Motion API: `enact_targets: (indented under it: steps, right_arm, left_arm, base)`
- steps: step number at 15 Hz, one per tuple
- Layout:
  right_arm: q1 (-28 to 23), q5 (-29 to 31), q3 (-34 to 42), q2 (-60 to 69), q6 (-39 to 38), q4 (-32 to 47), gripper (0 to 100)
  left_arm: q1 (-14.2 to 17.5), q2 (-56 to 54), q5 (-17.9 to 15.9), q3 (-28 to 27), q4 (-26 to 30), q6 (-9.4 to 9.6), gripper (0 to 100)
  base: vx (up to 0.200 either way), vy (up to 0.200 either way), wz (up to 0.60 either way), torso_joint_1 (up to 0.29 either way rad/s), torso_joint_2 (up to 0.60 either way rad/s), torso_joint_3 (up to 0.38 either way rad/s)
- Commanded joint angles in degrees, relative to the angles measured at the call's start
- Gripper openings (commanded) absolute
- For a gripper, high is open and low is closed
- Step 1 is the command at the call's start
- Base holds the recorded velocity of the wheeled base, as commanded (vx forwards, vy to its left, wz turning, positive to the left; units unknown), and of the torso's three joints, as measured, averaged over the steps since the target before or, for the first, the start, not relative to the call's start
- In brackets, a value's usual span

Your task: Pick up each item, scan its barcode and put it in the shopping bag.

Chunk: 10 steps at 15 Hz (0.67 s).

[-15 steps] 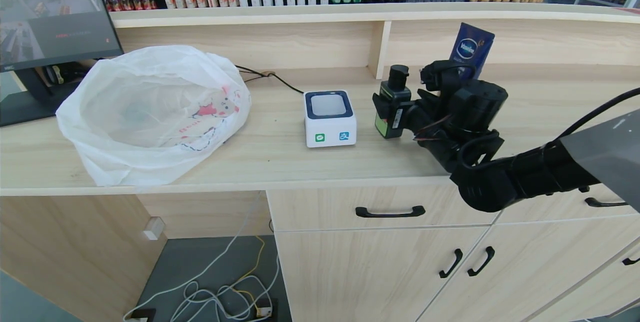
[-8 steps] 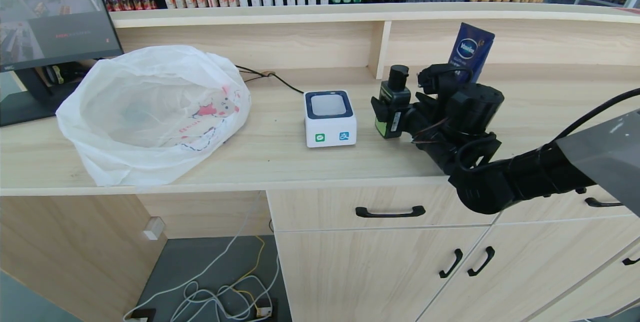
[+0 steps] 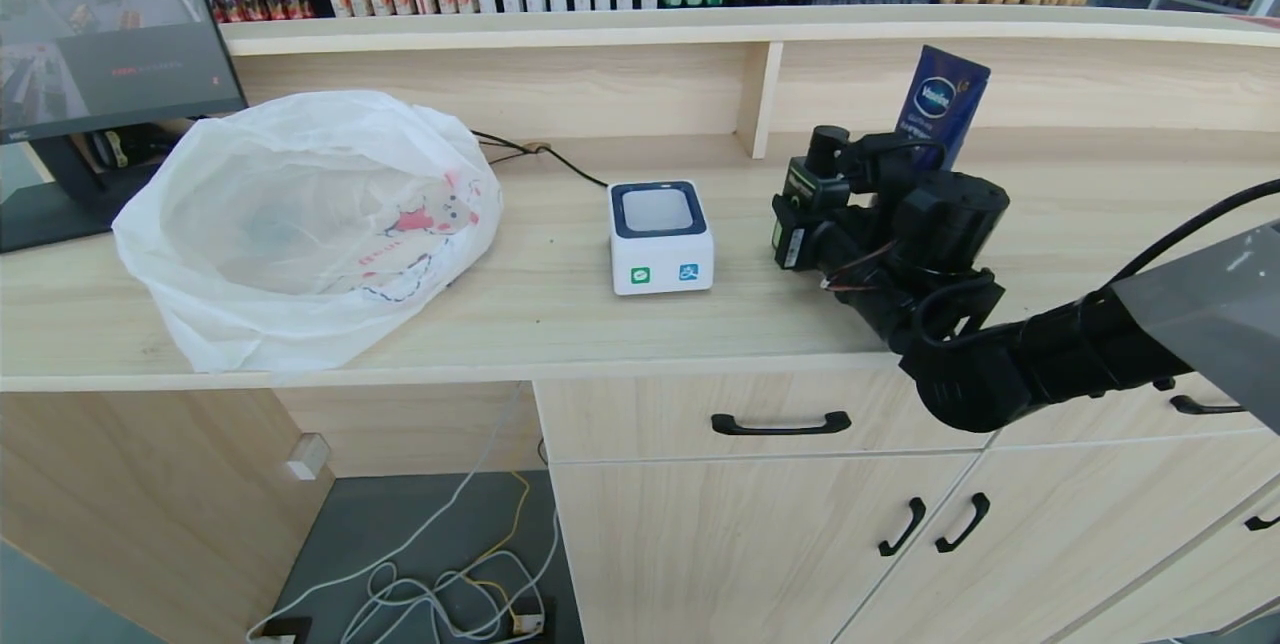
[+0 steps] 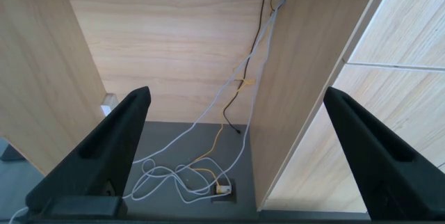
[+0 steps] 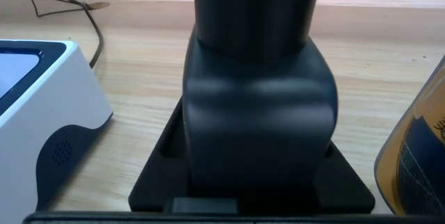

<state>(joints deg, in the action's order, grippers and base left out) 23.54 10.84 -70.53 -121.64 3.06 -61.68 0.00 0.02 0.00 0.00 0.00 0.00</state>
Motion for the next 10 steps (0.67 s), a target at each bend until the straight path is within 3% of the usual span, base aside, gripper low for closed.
enact_targets:
  steps: [1, 10]
  right_arm:
    - [0.1, -0.03, 0.05, 0.35, 0.02, 0.07, 0]
    - [0.63, -0.03, 0.31, 2.11, 0.02, 0.07, 0]
  left_arm:
    - [0.0, -0.02, 0.0, 0.0, 0.0, 0.0, 100]
    - [0.0, -0.02, 0.0, 0.0, 0.0, 0.0, 100]
  base:
    - [0.0, 0.0, 0.0, 0.0, 0.0, 0.0]
    - [0.0, 0.0, 0.0, 0.0, 0.0, 0.0]
